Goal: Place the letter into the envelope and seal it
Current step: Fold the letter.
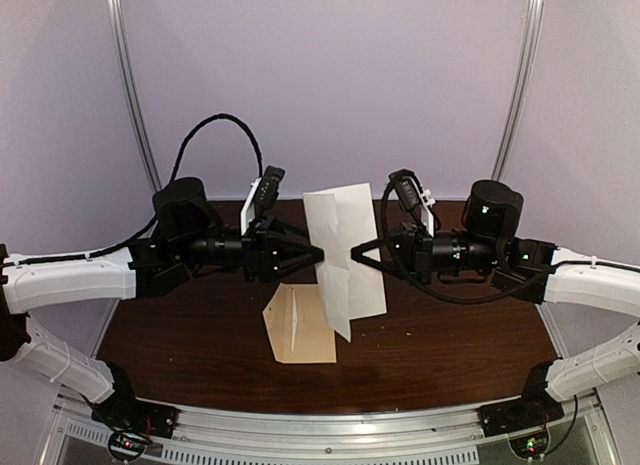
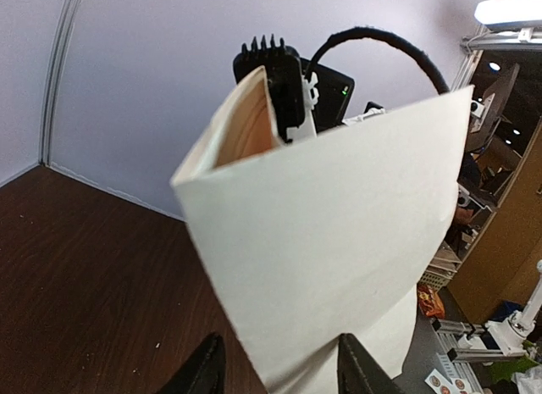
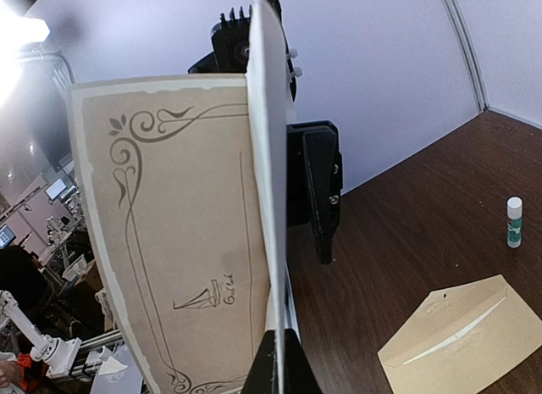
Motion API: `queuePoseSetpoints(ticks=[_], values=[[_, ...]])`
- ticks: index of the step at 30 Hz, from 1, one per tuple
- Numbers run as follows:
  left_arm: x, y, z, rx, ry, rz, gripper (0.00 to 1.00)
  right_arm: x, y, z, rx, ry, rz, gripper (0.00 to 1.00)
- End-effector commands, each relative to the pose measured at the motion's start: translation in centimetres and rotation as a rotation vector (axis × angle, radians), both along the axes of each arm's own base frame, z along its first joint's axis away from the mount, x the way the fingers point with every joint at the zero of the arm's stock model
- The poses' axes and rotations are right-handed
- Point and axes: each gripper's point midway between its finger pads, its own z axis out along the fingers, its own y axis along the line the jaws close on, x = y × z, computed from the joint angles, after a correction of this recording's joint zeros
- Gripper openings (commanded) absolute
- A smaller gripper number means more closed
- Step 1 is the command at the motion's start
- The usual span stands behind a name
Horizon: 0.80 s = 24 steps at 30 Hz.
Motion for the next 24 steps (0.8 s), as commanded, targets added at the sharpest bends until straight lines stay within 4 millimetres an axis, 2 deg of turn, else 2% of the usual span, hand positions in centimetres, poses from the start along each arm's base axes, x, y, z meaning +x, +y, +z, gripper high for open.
queuePoseSetpoints(ticks=[1,24], values=[[-0.56,-0.17,1.84,-0.065,-0.035,-0.035,0.44,-0.59,0.13,1.63,0.041,-0.029,0.024,0.00],[-1.18,-0.69,1.70,-0.073,-0.025,-0.073,0.10,-0.46,0.14,1.51,0.038,-0.033,0.011,0.00]])
